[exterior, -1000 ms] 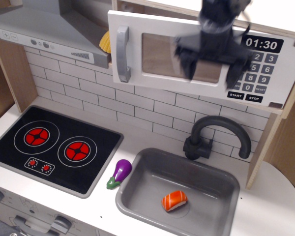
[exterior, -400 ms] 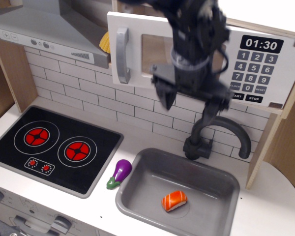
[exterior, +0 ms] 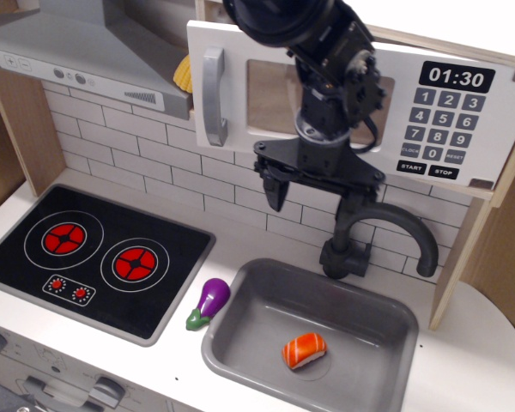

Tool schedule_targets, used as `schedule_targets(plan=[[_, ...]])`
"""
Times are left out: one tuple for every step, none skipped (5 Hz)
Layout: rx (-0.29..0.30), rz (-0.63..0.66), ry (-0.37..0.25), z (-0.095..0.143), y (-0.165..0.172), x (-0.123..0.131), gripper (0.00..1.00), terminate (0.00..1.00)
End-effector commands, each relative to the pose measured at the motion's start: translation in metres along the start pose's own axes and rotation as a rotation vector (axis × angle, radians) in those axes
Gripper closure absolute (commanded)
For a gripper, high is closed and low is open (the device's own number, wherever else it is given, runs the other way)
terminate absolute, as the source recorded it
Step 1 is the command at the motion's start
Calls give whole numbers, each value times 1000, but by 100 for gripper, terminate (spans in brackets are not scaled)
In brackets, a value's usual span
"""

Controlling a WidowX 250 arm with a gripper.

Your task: Close microwave

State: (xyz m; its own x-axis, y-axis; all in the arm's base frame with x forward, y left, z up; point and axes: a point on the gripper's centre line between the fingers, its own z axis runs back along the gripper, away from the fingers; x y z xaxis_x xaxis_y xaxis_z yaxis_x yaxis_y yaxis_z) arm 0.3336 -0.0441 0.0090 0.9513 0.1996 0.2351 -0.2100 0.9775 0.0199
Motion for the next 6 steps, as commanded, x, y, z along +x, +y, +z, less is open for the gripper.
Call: schedule_targets(plan=[[-8, 84, -43, 8, 14, 23, 0, 0], [12, 122, -61, 6, 24, 35, 0, 0], [33, 139, -78, 3, 31, 43, 0, 0], [63, 141, -72, -4, 37, 46, 0, 0], [83, 146, -57, -11, 40, 48, 0, 0], [99, 159, -48, -16, 42, 52, 0, 0]])
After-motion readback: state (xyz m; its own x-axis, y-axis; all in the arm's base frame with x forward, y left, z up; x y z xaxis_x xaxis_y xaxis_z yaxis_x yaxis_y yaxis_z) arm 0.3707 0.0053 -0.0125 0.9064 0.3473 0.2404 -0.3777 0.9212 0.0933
